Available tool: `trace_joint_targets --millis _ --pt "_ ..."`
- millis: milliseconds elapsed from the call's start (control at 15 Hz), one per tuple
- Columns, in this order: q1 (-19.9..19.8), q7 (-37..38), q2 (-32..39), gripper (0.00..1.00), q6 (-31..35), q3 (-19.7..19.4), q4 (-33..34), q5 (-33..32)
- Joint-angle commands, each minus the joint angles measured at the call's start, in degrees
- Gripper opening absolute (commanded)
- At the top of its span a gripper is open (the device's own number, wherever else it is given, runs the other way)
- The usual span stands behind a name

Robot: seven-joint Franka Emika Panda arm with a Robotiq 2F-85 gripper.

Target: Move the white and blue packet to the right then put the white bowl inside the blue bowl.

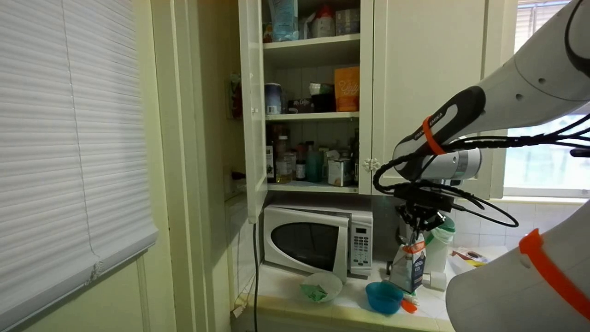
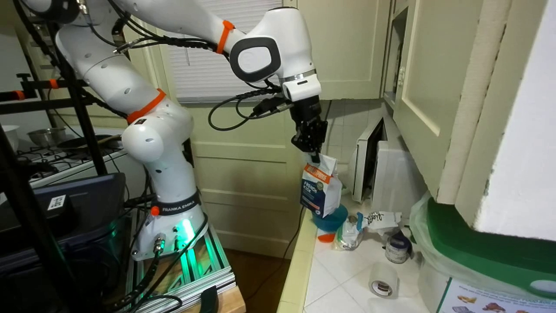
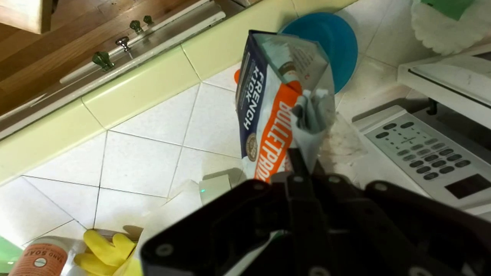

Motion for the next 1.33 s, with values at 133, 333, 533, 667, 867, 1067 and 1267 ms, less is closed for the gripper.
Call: trace_joint_targets --millis 133,333,533,667,867,1067,1267 --pt "-0.83 -0.58 0.12 0.03 -0.21 0.86 0.18 0.71" --pt "-2.94 -0.61 1.88 0.01 -0.54 -0.08 1.05 -0.58" --pt "-5.49 -2.02 2.36 0.01 -0.60 -1.35 0.87 -1.95" --pt "-7.98 -3.28 2.89 0.01 0.61 -2.21 0.68 -3.34" --pt "-11.46 -6.14 4.88 0.01 4.16 -3.17 1.11 -5.70" --pt "-14.31 -8.54 7.80 0.01 8.76 -2.75 1.85 -7.72" --pt "-15.07 -12.89 11.24 0.01 10.77 -2.67 2.93 -9.14"
